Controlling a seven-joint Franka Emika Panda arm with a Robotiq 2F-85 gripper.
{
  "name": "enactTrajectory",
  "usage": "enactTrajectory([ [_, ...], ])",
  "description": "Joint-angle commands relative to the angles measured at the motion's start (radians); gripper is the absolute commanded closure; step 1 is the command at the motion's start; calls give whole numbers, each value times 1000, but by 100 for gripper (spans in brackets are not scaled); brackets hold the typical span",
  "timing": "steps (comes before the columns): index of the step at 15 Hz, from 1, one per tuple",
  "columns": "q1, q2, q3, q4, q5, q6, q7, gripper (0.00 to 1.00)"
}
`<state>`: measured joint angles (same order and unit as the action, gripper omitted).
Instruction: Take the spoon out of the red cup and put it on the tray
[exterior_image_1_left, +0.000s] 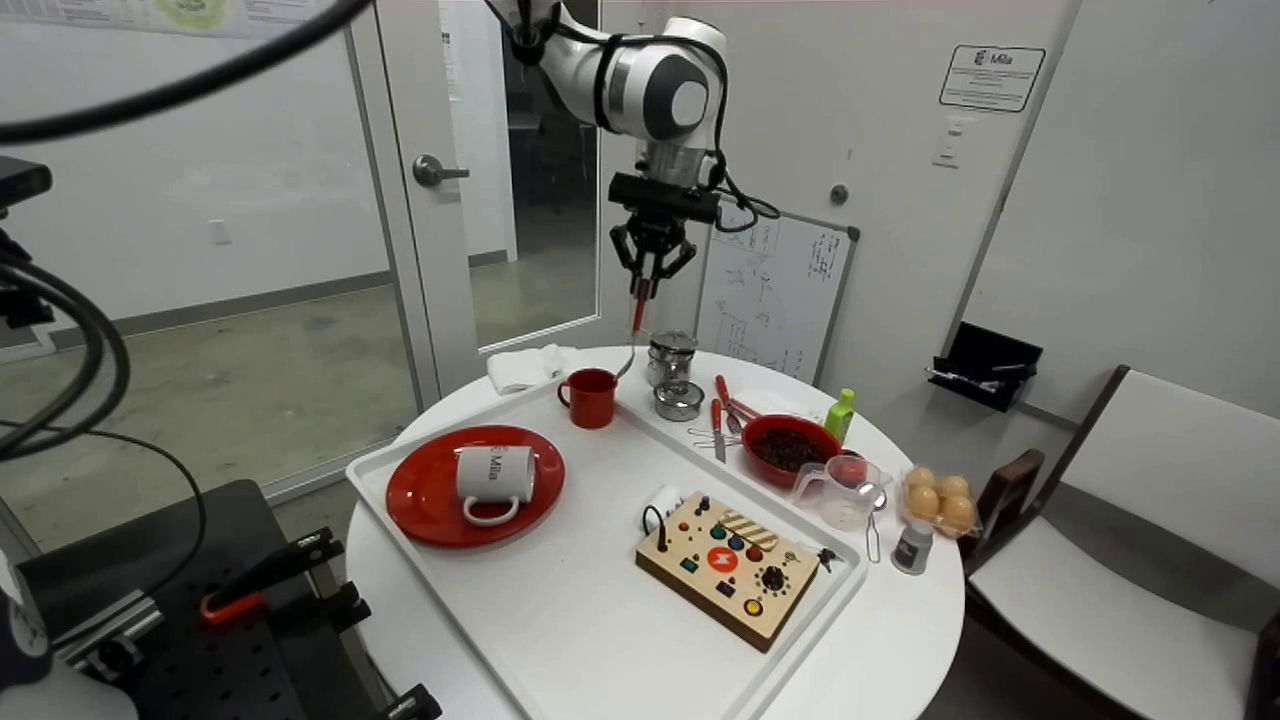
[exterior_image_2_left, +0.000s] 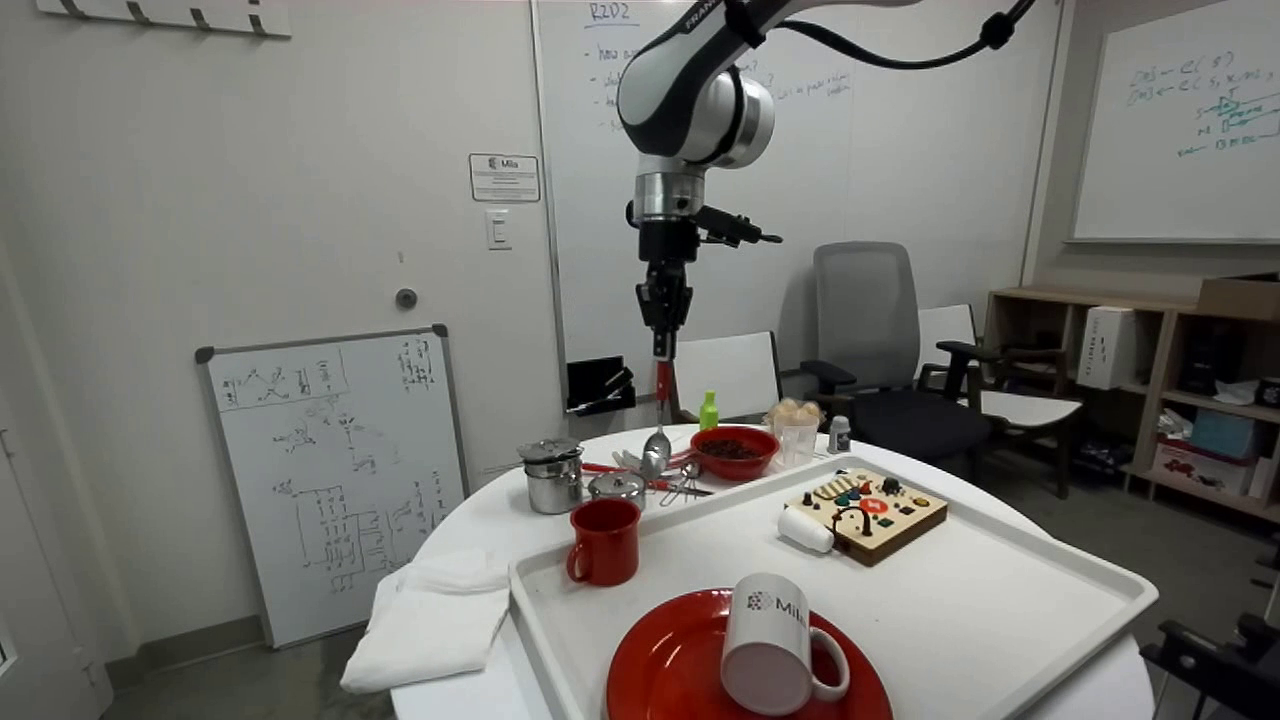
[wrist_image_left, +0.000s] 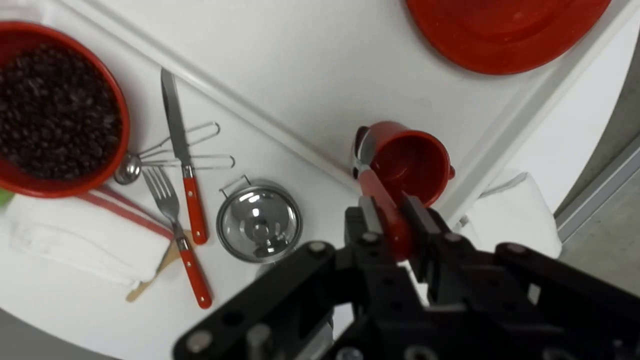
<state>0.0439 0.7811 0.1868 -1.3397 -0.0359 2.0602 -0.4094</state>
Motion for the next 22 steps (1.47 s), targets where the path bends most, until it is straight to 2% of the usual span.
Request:
enactTrajectory([
  [1, -17, -140, -25, -242, 29, 51, 72, 88],
  [4, -35, -169, -21, -342, 50, 62, 75, 88],
  [8, -46, -141, -15, -378, 85, 71, 63, 88],
  [22, -67, 22, 26, -266, 155, 196, 26, 88],
])
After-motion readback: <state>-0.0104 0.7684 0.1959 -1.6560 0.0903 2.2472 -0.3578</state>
